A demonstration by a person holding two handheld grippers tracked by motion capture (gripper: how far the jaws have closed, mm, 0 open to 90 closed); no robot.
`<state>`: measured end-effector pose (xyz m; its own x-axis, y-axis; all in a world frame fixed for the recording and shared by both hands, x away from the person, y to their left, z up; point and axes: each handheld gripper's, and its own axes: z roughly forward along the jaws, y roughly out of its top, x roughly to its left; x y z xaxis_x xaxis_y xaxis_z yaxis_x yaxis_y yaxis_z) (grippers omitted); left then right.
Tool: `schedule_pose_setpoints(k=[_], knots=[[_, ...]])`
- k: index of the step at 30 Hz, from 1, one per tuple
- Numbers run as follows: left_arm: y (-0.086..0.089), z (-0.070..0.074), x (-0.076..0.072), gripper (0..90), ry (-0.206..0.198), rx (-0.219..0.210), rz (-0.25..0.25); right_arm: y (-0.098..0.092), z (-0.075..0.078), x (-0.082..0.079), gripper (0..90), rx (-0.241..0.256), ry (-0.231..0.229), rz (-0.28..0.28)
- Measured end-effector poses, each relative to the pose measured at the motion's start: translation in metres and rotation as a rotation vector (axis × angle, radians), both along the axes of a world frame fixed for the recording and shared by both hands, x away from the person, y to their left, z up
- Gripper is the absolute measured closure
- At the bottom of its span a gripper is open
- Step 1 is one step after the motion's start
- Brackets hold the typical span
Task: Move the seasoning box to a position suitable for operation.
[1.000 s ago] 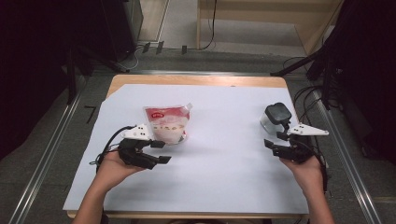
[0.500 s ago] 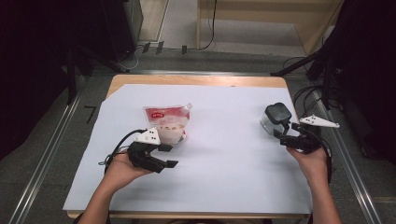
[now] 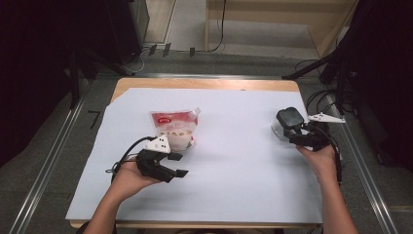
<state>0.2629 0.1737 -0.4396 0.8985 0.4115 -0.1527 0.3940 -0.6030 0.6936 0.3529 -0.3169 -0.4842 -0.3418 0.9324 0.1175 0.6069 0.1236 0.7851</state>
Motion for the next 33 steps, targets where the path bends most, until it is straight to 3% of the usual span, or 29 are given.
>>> schedule_pose_setpoints(k=[5,11,13,30,33], knots=[[0.0,-0.002,-0.002,38.6,0.007,0.008,0.005,0.007,-0.004,0.015,13.4,-0.021,0.004,-0.017],[0.0,-0.004,-0.004,38.7,0.013,0.008,0.008,0.012,-0.009,0.026,13.6,-0.012,-0.013,-0.015],[0.0,-0.004,-0.006,38.8,0.01,0.015,0.01,0.016,-0.012,0.03,13.9,-0.035,-0.012,-0.018],[0.0,-0.007,-0.008,38.7,0.015,0.02,0.019,0.02,-0.015,0.035,15.6,-0.047,-0.025,-0.024],[0.001,-0.007,-0.007,39.5,0.039,0.004,0.03,0.02,-0.013,0.034,15.8,-0.045,-0.018,-0.035]])
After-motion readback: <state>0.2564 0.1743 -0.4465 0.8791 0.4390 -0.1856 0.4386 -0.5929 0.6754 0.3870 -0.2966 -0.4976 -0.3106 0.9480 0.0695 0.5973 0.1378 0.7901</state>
